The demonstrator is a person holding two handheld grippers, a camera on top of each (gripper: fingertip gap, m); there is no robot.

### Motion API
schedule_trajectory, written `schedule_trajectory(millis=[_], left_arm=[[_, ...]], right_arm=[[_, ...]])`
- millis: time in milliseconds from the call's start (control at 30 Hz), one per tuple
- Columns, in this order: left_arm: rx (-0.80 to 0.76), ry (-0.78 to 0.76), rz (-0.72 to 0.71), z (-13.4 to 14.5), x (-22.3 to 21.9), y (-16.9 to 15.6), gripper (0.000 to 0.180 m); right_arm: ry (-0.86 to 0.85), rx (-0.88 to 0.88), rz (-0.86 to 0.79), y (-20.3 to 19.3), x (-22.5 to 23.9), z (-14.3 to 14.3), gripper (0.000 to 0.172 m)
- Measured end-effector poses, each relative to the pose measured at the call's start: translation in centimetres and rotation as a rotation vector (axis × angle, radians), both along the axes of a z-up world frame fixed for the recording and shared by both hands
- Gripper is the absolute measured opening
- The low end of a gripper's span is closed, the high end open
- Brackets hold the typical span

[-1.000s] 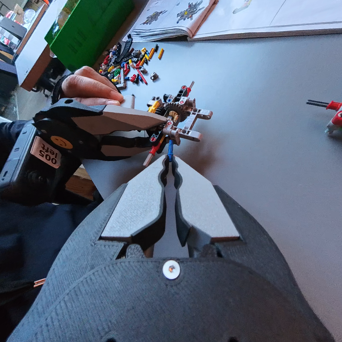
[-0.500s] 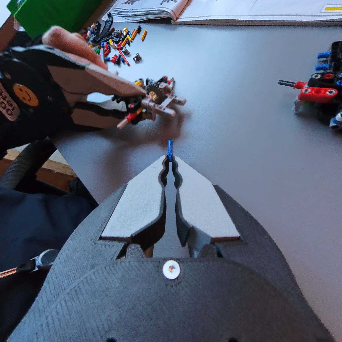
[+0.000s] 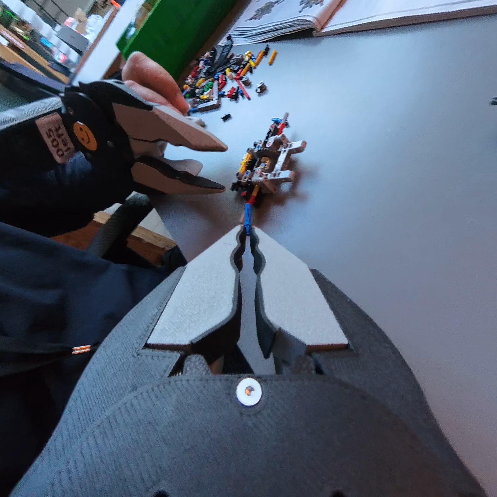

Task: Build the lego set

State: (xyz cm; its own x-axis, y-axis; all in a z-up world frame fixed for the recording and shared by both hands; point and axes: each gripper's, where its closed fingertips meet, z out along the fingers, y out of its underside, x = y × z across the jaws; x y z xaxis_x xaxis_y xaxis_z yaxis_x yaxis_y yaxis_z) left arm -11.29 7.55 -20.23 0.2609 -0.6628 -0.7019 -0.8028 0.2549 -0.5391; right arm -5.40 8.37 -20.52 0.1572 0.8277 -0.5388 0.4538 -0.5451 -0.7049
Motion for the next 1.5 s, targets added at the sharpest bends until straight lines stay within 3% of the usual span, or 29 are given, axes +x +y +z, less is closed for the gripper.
schedule_trajectory(millis=[100,333,600,867,1100,1500], left_arm=[[0.101,0.064,-0.048,1.2,2.2,-0.3,0.03],[0.181,0.156,-0.11,0.7,4.5,0.0,0.011],[0.117,0.18,-0.12,-0.7,4.9,-0.2,0.002],[-0.174,-0.089,-0.104,0.6,5.1,-0.3,0.002],[-0.213,-0.127,-0.114,1.0,5.1,-0.4,0.002],[-0.204,-0.134,-0.127,1.4,5.6,-0.7,0.002]], right_arm=[[0.042,-0.073,0.043,-1.1,-0.5,0.6,0.0],[0.106,-0.216,0.099,-2.6,-1.0,1.1,0.0],[0.12,-0.247,0.099,-2.4,-1.2,0.7,0.0],[0.191,0.145,0.105,-2.0,-0.8,2.9,0.004],[0.045,0.615,0.114,-1.9,-0.9,2.8,0.007],[0.043,0.72,0.129,-2.3,-1.4,3.0,0.002]])
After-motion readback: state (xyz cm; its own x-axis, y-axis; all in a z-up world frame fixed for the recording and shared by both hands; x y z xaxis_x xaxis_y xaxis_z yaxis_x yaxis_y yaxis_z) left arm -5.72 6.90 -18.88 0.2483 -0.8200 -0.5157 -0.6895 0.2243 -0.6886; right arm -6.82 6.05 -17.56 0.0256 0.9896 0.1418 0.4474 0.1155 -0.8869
